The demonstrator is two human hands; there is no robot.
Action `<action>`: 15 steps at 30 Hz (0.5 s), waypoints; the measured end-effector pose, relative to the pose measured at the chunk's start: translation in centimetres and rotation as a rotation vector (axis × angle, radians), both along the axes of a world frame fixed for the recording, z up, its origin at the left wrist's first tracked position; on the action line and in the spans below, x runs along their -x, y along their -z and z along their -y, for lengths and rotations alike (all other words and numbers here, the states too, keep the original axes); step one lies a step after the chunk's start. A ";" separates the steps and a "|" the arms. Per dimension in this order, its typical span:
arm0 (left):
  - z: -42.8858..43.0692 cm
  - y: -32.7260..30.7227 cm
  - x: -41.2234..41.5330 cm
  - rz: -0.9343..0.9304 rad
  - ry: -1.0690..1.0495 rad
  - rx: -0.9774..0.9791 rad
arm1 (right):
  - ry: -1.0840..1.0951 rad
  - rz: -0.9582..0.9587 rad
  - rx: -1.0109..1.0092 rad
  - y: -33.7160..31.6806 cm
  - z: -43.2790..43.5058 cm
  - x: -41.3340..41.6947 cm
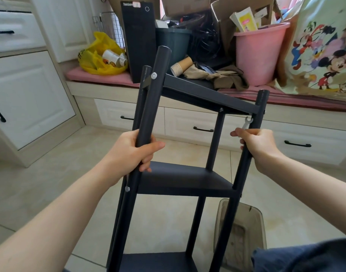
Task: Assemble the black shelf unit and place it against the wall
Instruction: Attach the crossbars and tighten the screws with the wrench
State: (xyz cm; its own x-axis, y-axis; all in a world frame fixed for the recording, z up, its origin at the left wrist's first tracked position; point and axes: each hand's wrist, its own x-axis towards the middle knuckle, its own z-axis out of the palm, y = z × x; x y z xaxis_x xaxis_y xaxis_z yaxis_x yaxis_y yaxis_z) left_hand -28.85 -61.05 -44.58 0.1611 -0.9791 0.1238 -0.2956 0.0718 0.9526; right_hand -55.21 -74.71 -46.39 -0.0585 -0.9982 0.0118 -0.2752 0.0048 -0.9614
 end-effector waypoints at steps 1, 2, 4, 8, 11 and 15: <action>0.2 0.1 -0.2 0.035 -0.037 0.023 | -0.005 0.006 0.009 0.0 -0.1 -0.1; 0.3 0.2 -0.5 0.065 -0.073 0.044 | -0.011 0.011 0.021 0.0 -0.3 -0.2; 0.6 0.5 -1.0 0.117 -0.140 0.079 | -0.025 0.026 0.045 -0.3 -0.5 -0.4; 1.3 1.1 -2.3 0.248 -0.246 0.109 | -0.060 0.070 0.080 -1.0 -1.3 -0.9; 1.7 1.8 -3.3 0.296 -0.305 0.113 | -0.085 0.093 0.086 -1.5 -1.7 -1.4; 2.3 2.6 -4.3 0.355 -0.380 0.108 | -0.110 0.092 0.100 -1.8 -2.1 -1.8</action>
